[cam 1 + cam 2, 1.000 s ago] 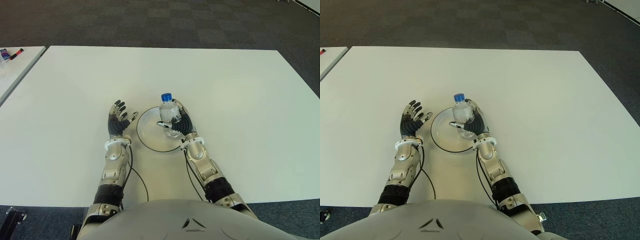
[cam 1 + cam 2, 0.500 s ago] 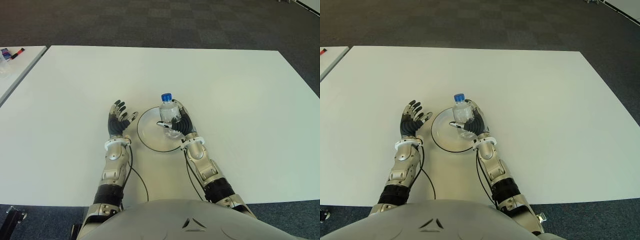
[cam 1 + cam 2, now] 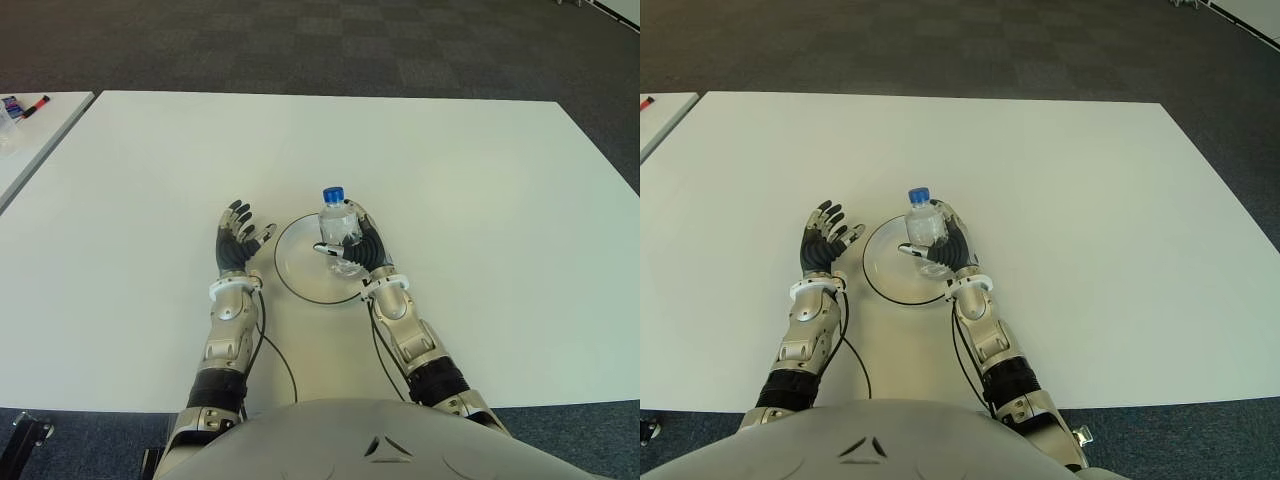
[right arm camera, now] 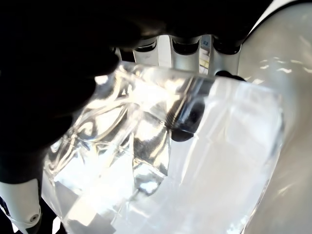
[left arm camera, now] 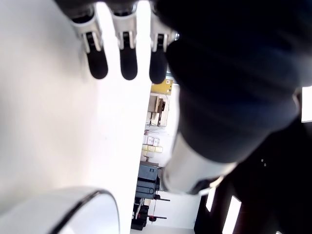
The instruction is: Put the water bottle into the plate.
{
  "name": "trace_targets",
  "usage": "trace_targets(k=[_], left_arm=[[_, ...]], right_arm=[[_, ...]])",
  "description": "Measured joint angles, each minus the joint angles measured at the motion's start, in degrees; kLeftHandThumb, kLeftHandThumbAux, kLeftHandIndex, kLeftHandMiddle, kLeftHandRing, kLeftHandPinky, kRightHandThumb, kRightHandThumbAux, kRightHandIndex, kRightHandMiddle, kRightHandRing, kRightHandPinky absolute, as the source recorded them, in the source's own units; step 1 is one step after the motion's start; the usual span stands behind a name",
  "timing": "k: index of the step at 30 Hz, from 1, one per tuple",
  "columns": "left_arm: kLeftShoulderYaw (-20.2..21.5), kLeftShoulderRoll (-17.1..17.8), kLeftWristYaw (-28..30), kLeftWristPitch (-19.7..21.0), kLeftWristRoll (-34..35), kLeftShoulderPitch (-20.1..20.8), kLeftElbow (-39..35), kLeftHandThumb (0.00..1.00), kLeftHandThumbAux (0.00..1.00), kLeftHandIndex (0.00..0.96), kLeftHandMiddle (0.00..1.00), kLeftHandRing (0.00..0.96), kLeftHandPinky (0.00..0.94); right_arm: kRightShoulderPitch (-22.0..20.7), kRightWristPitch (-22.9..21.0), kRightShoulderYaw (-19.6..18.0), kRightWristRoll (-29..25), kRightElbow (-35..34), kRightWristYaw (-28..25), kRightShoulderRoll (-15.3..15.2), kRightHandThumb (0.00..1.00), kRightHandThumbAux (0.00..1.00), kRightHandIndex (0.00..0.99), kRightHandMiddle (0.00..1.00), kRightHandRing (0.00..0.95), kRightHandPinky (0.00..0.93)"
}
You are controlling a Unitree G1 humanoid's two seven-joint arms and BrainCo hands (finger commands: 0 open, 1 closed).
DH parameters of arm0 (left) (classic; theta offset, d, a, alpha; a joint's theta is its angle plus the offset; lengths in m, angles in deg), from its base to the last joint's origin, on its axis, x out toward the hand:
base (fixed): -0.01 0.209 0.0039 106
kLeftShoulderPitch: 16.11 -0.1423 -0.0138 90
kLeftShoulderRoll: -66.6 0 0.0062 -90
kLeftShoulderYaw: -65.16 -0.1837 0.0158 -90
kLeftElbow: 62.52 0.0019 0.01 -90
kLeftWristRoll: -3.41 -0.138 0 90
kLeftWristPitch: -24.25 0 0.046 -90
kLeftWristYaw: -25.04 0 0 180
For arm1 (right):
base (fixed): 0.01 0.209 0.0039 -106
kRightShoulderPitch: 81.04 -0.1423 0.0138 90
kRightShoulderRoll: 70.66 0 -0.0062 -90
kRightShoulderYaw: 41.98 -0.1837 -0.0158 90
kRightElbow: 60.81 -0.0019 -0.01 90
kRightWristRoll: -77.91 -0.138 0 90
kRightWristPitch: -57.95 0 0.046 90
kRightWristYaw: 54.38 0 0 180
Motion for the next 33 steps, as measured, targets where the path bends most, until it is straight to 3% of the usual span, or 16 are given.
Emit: trace_targets(k=[18, 33], left_arm=[[0.0, 0.0, 0.0, 0.0, 0.1, 0.0, 0.0, 0.087, 0.998, 0.164, 0.184, 0.16, 0.181], [0.0, 0.0, 0.0, -0.1, 0.1, 0.0, 0.6, 0.058, 0.998, 0.158, 0.182, 0.159, 0.182]], right_arm=[[-0.5, 4.5, -0.1, -2.3, 2.0, -3.0, -1.3, 0.0, 0.813, 0.009, 0.007, 0.008, 0.011], [-0.9, 5.3, -0.3, -2.8, 2.3, -5.3, -2.1, 0.0, 0.797, 0.0, 0.0, 0.0, 0.0]])
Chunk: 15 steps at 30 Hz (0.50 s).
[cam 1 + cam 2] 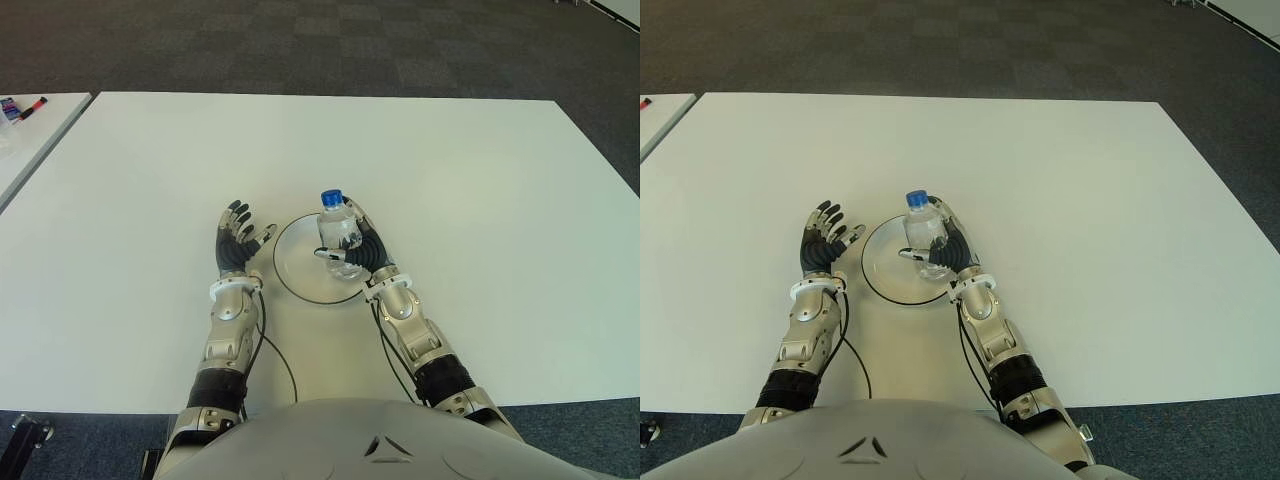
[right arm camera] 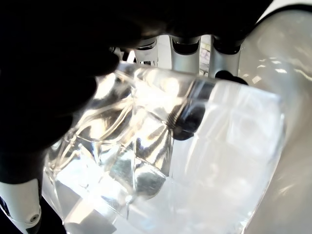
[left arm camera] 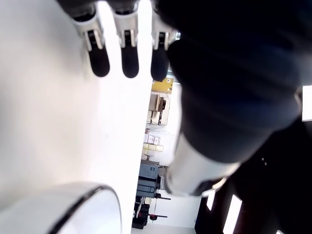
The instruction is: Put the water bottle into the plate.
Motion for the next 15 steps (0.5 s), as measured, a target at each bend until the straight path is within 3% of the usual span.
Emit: trace_targets(k=[15], left_arm=[[0.0, 0.0, 0.0, -0.2, 0.0, 0.3, 0.6, 0.052, 0.998, 0.157, 0.181, 0.161, 0.184]], right_arm=[[-0.7, 2.0, -0.3, -0.5, 1.9, 0.0, -0.1, 0.0, 0.793, 0.0, 0.0, 0.0, 0.0]])
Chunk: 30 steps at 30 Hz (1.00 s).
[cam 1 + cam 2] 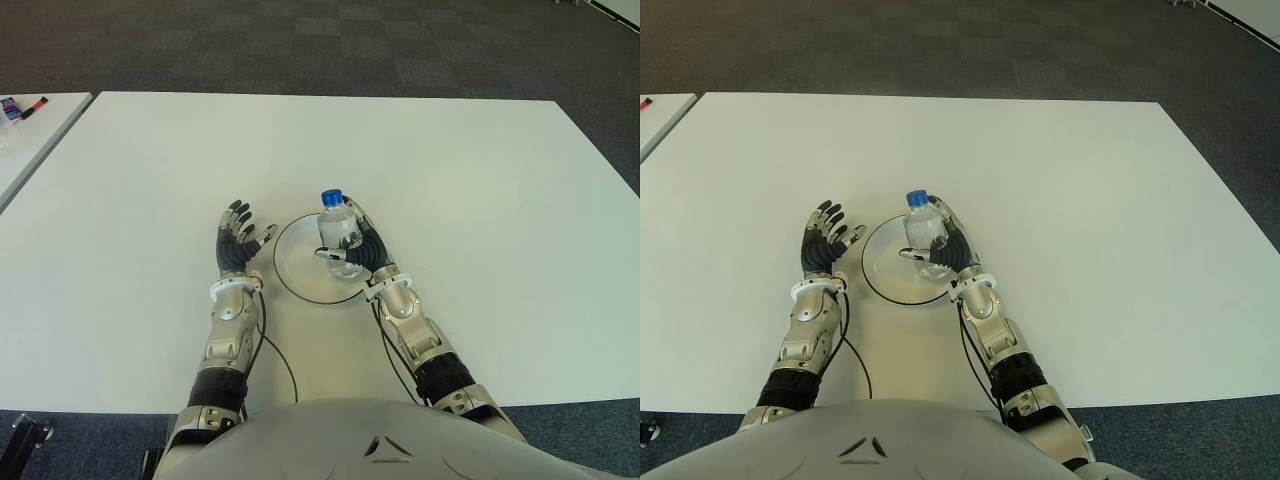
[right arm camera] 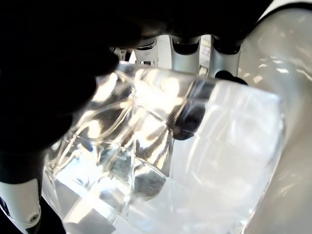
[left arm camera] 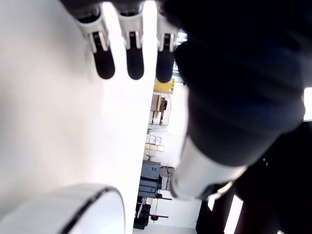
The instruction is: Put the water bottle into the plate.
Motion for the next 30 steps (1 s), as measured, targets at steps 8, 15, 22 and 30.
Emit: trace_targets(k=[8, 15, 22, 30], left_arm=[[0.0, 0.0, 0.0, -0.1, 0.0, 0.0, 0.0, 0.053, 0.998, 0.157, 0.182, 0.162, 0.185], [0.0, 0.0, 0.0, -0.4, 0.0, 0.0, 0.1, 0.06, 0.998, 0.161, 0.185, 0.163, 0.183], [0.0, 0.0, 0.0, -0.7, 0.0, 0.0, 0.3, 0.069, 0.998, 0.163, 0.187, 0.163, 0.184], [0.0, 0.0, 0.0, -0.9, 0.0, 0.0, 0.5, 0.077, 0.998, 0.164, 0.188, 0.164, 0.187]], right_arm=[[-0.2, 0.7, -0.1, -0.2, 0.6, 0.0, 0.0, 0.0, 0.805, 0.0, 0.0, 0.0, 0.0], [-0.3, 1.2, -0.2, -0.5, 0.9, 0.0, 0.0, 0.0, 0.819, 0.0, 0.0, 0.0, 0.0], [-0.4, 1.6, -0.2, -0.7, 1.2, 0.0, 0.0, 0.0, 0.821, 0.0, 0.0, 0.0, 0.0], [-0.6, 2.2, -0.2, -1.1, 1.8, 0.0, 0.0, 0.0, 0.821, 0.0, 0.0, 0.0, 0.0]])
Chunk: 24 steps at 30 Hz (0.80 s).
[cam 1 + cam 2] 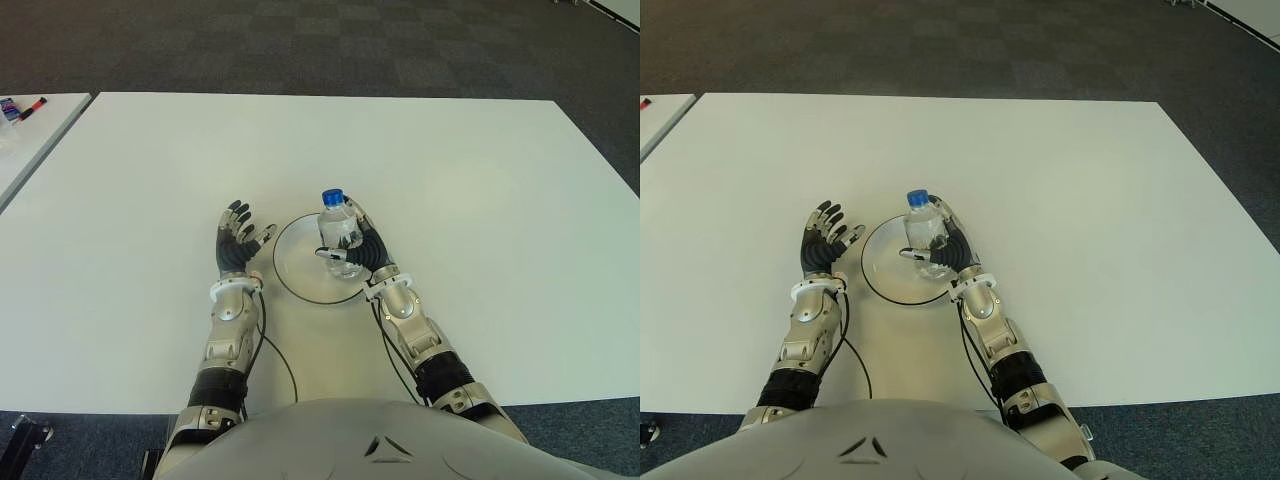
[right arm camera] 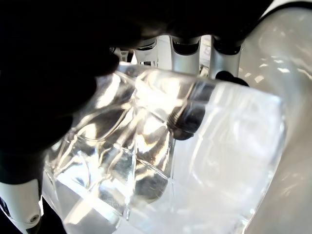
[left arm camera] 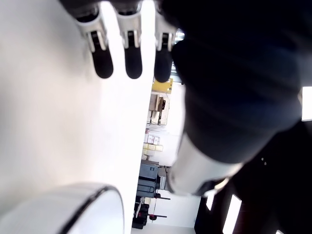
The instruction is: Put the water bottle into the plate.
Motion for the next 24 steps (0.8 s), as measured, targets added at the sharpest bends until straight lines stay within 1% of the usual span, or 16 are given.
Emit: trace_targets(k=[10, 19, 24], left_arm=[[0.0, 0.0, 0.0, 0.0, 0.0, 0.1, 0.1, 0.066, 0.998, 0.153, 0.178, 0.158, 0.179], [0.0, 0.0, 0.0, 0.0, 0.0, 0.1, 0.2, 0.055, 0.998, 0.162, 0.187, 0.162, 0.186], [0.0, 0.0, 0.0, 0.0, 0.0, 0.1, 0.2, 0.057, 0.998, 0.161, 0.187, 0.162, 0.182]], right_arm=[[-0.3, 0.6, -0.2, -0.4, 0.6, -0.3, 0.0, 0.0, 0.81, 0.0, 0.0, 0.0, 0.0], [-0.7, 1.9, -0.4, -0.4, 1.7, -0.1, 0.0, 0.003, 0.754, 0.0, 0.0, 0.0, 0.0], [-1.2, 3.1, -0.5, -0.2, 2.9, 1.0, 0.0, 0.018, 0.723, 0.0, 0.0, 0.0, 0.0]])
